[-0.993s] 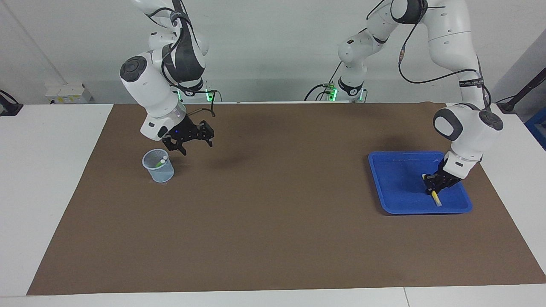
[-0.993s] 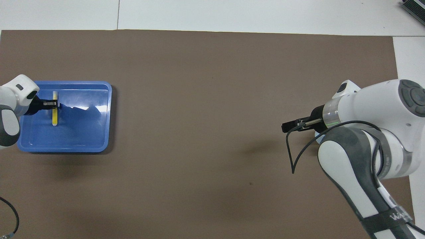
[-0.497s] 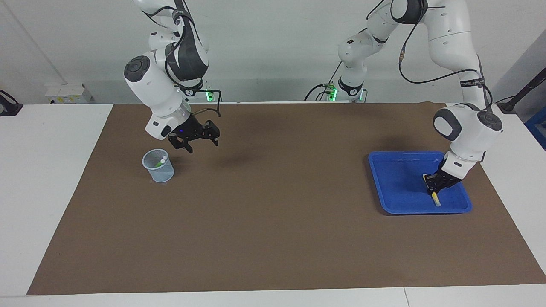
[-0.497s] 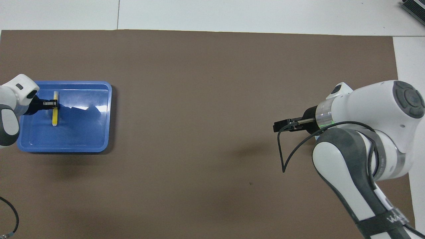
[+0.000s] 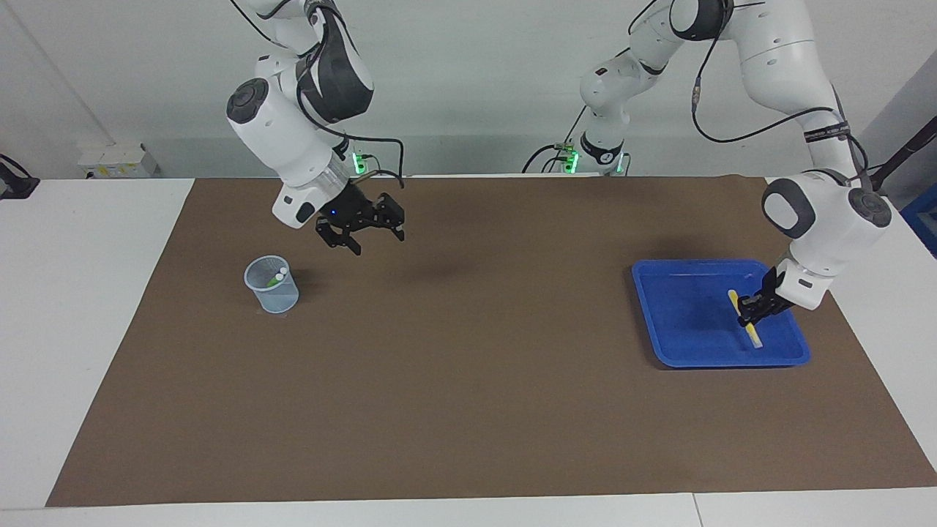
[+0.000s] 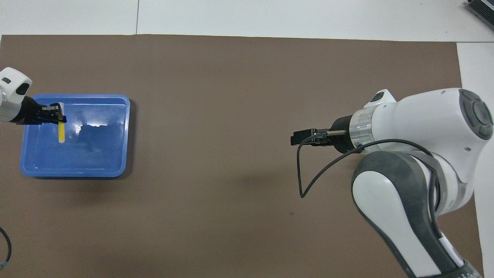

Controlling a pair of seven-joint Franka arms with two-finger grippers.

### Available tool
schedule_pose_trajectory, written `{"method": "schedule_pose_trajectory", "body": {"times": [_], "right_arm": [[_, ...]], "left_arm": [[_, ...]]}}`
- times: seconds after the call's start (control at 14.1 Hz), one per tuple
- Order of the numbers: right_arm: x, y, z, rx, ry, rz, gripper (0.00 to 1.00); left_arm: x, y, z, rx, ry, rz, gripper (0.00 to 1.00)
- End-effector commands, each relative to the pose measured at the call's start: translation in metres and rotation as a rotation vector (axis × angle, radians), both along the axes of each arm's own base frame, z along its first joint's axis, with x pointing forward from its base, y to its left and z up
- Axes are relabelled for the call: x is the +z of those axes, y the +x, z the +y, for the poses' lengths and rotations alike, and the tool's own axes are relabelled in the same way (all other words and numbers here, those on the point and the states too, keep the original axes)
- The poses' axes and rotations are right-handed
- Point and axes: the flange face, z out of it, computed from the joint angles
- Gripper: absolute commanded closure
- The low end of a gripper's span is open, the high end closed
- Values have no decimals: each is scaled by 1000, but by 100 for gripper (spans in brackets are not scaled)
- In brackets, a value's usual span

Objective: Transfer and insert pens with both arms
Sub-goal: 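Lift the yellow pen with the left gripper while the right gripper approaches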

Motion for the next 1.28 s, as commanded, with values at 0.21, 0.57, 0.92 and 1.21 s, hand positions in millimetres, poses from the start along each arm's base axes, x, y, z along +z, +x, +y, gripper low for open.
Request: {"method": "schedule_pose_trajectory", "body": {"times": [0.21,0.57,0.92,1.21], "right_arm": [[22,-12,50,-117,68,25,0],[36,-20,79,-155,97,-16,0],[61,-37,119,-253,142,3,0],[71,-44,146,-391,221,-6,0]], "left_arm": [[86,-26,-71,322,-113,116,100],[143,-51,-114,692,-272,239,100],[178,-67,-162,950,-351,334,100],[187,-83,-201,1080,-409,441,100]]}}
